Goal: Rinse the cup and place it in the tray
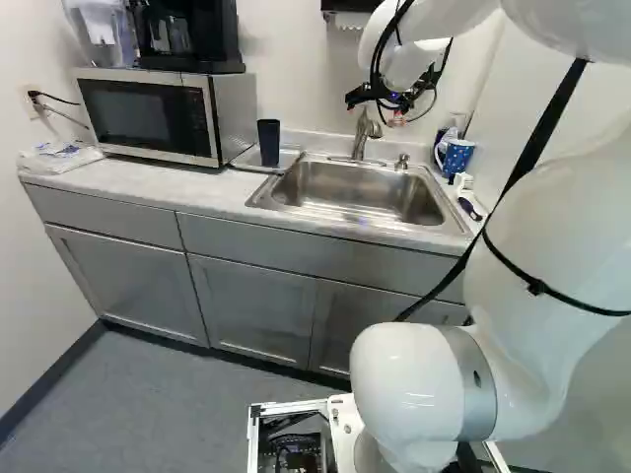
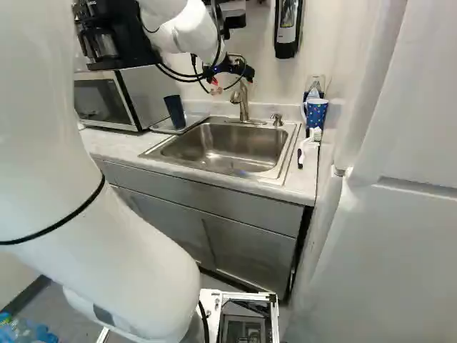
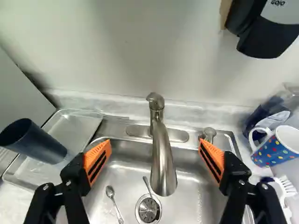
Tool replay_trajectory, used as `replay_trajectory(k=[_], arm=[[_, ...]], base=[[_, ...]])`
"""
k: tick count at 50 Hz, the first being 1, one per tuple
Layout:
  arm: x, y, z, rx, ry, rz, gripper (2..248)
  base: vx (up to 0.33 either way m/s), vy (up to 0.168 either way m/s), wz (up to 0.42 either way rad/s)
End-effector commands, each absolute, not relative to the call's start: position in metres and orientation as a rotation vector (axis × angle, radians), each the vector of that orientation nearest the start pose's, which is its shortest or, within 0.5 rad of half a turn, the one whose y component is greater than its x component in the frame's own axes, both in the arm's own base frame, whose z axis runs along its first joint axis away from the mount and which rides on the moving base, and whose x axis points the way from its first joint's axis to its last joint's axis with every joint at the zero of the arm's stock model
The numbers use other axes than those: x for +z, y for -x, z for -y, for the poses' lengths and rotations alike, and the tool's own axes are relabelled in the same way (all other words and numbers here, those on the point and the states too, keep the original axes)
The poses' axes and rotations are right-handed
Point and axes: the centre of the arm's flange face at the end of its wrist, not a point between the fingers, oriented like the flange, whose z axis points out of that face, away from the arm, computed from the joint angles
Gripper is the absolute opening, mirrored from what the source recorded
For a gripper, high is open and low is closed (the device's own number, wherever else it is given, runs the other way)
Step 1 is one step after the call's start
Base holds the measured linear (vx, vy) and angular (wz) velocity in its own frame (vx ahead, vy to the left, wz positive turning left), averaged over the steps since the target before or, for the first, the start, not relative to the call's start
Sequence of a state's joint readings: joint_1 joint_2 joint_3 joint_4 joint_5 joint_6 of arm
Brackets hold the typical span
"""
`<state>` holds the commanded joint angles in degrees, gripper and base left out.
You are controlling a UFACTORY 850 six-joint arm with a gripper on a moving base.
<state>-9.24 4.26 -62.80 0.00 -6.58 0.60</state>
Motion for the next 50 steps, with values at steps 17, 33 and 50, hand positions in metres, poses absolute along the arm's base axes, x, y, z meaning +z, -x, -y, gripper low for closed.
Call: replay_trajectory(k=[17,33,50], arm=[[0.660,-0.462,0.081,-1.561,2.805,-0.259,247],[0.636,-0.436,0.080,-1.436,2.866,-0.275,247],[0.612,-0.435,0.080,-1.278,2.931,-0.283,247]], base=[[0.000,0.000,0.000],[0.000,0.000,0.000],[0.000,0.000,0.000]])
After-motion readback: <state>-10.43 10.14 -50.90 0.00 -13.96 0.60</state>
